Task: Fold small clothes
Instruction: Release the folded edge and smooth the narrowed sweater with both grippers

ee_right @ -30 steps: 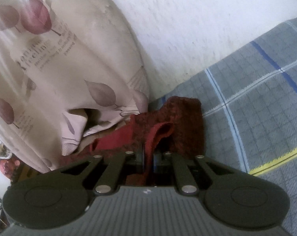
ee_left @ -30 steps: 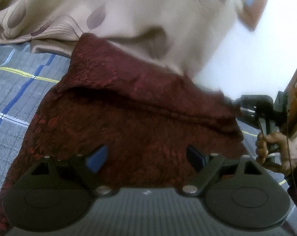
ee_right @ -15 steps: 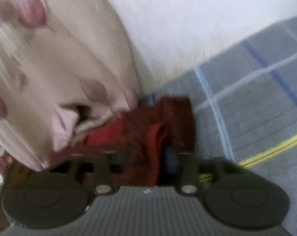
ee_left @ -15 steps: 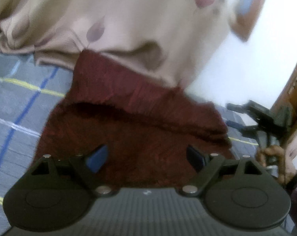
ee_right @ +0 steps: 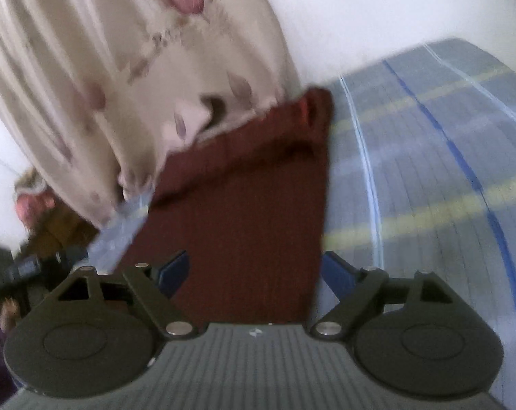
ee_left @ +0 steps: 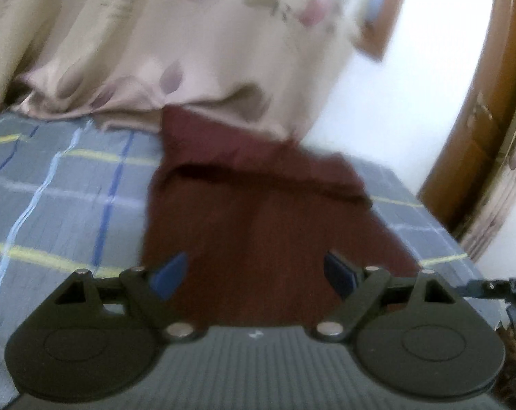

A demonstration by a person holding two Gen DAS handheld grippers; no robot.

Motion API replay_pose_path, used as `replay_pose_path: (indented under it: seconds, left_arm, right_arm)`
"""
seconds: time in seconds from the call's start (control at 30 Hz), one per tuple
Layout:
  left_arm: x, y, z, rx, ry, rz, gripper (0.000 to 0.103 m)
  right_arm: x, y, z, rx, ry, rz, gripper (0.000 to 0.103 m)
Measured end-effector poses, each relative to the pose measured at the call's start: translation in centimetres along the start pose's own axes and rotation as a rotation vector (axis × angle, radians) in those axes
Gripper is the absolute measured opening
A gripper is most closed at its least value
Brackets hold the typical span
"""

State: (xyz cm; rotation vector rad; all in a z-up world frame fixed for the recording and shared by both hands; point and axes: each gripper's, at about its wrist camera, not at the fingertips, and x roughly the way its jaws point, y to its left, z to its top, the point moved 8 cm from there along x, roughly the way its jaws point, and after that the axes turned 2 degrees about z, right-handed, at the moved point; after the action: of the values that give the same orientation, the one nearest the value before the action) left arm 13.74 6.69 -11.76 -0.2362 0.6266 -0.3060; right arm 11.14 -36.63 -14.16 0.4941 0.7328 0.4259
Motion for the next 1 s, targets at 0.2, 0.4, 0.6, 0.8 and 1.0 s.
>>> replay_pose_path:
  seconds: [0.2,0.4,0.6,0.8,1.0]
  left_arm:
    - [-2.1,4.1,-3.5,-0.120,0.070,0.007,0.088]
    - [-2.3,6.0,-6.6,-0.297,0.126,-0.062,0.088]
    - [-1.7,4.4,-8.2,-0.324,0.154,-0.182,0.087]
    - [-1.0,3.7,-7.9,-0.367,0.171,-0.231,0.087]
    - [0.2,4.1,-6.3,-0.498,0.143,-0.294,0.068]
  right_arm:
    - [-1.7,0.1,-4.1,0.063,-0.019,-0.019,0.085]
    - [-0.7,0.3,-5.1,0.159,-0.017,0.041,0.076]
    - [-0.4,0.7,-5.5,0.198,-0.006,0.085,0.072]
    - [0.1,0.3,-5.6,0.276,-0.007,0.130,0.069]
    - [1.3,-0.2,-5.3,0.346,0.003,0.167,0.048]
